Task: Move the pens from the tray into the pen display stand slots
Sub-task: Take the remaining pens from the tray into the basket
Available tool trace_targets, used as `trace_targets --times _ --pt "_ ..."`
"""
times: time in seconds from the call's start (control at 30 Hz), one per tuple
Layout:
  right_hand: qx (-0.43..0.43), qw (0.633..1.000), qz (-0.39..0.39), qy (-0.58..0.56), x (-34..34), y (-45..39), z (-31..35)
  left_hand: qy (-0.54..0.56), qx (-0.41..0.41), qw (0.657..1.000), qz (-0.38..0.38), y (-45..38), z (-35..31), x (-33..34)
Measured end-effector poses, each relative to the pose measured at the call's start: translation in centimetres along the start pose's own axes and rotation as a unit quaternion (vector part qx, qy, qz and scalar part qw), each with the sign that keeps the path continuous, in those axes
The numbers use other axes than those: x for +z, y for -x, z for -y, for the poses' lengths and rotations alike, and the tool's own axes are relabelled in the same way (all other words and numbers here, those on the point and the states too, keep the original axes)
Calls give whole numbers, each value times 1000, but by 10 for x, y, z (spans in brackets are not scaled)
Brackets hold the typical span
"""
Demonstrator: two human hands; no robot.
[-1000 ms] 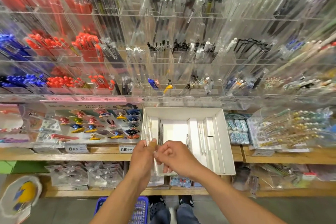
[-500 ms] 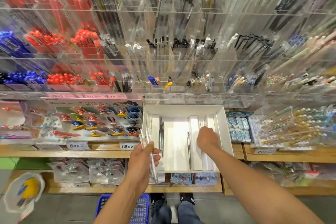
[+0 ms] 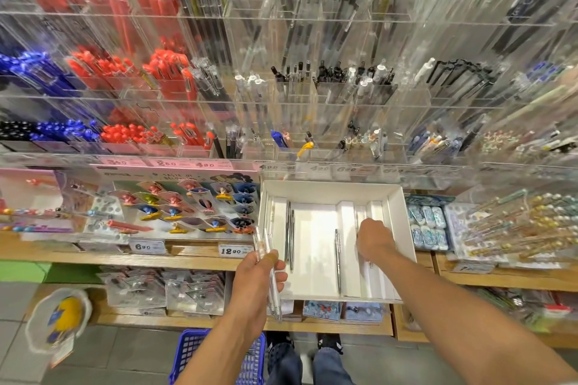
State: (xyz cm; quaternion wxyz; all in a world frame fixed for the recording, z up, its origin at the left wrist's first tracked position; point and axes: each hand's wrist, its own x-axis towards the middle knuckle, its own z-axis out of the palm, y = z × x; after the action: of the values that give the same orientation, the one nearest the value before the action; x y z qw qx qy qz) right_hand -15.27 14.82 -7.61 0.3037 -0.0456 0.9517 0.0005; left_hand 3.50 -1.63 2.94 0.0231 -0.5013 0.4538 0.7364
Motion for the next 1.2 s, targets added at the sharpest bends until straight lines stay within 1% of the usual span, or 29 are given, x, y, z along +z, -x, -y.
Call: trace_targets --times 0.17,0.37,0.47,0.57,0.63,0.7,0.77,0.87,0.93,1.03,1.1,1.17,1.2 --pt "-4 999 36 -5 -8 0 3 -7 4 1000 -1 1 0 4" --pt "-8 999 33 35 -6 1 2 -16 5 1000 -5 0 3 3" --pt "-13 999 26 36 -4 3 3 -16 3 1000 -9 0 4 1" --pt "-11 999 35 7 -10 13 4 -17 2 1000 -11 -1 4 -2" --pt "-19 999 15 -39 -19 25 3 -12 3 1000 -7 -2 2 -2" --pt "-51 995 -7 -83 -28 39 5 -2 5 1000 -3 -2 0 -2" --pt "-131 980 18 -150 -37 58 16 7 9 1000 -3 -3 -3 -1" --pt "-239 928 101 -266 -42 100 44 23 21 999 13 -2 -7 0" --pt "-285 897 151 -302 -37 124 65 16 30 999 31 0 -8 0" --pt "-320 878 162 -317 -26 138 84 1 47 998 36 -2 -7 -7" --pt "-331 862 207 -324 -27 133 88 15 44 999 23 -4 -6 -16" --pt "-317 842 271 -342 -27 119 91 41 41 998 21 -6 -5 -27" --pt "-290 849 270 -350 -25 109 94 54 40 997 24 -6 -5 -32"
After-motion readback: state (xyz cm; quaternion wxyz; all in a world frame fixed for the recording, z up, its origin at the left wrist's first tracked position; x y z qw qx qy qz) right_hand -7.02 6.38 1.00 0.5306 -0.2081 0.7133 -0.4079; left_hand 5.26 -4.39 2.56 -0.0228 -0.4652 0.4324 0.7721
